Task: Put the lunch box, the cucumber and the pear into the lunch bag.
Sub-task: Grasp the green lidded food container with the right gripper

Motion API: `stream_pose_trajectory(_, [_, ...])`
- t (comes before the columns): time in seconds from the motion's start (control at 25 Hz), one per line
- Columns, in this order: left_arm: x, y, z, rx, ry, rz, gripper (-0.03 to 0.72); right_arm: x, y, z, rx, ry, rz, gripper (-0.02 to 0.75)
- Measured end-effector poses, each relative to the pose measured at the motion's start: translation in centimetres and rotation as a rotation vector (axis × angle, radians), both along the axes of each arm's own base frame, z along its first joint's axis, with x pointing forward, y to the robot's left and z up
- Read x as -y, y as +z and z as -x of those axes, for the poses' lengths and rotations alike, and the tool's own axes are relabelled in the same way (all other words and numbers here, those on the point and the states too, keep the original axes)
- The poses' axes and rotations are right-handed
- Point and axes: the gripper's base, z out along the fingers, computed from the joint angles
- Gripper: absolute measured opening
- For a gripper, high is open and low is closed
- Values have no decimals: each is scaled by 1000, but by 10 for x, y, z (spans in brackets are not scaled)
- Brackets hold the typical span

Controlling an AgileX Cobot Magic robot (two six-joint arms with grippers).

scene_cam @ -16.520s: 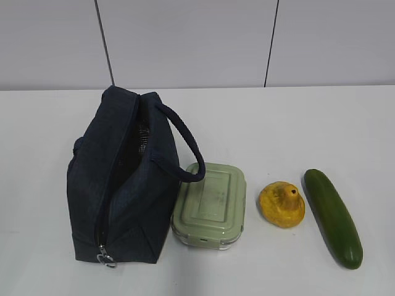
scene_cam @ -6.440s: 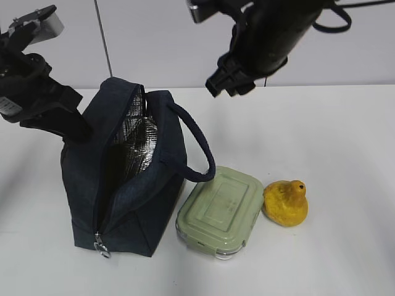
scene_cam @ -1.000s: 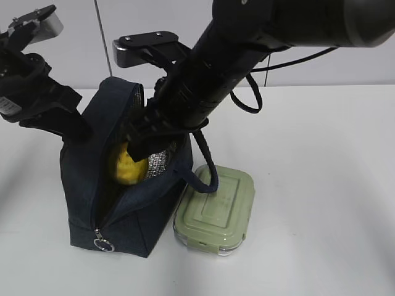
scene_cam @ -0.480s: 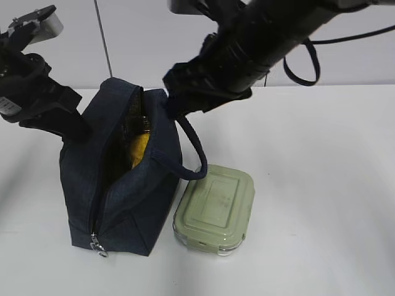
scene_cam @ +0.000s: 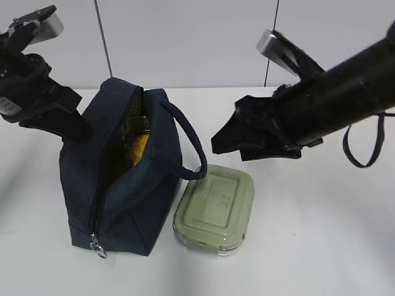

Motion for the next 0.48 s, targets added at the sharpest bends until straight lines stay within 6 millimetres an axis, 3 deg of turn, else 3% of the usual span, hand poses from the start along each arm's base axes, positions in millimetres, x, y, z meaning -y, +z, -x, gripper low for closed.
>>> stream_pose_trajectory(0.16, [0,0,0,-1,0,0,18,28,-13,0,-52,-113,-197,478])
stream_pose_trajectory(0.48, [0,0,0,-4,-2,0,18,43,-31,3,-46,-147,-130,453])
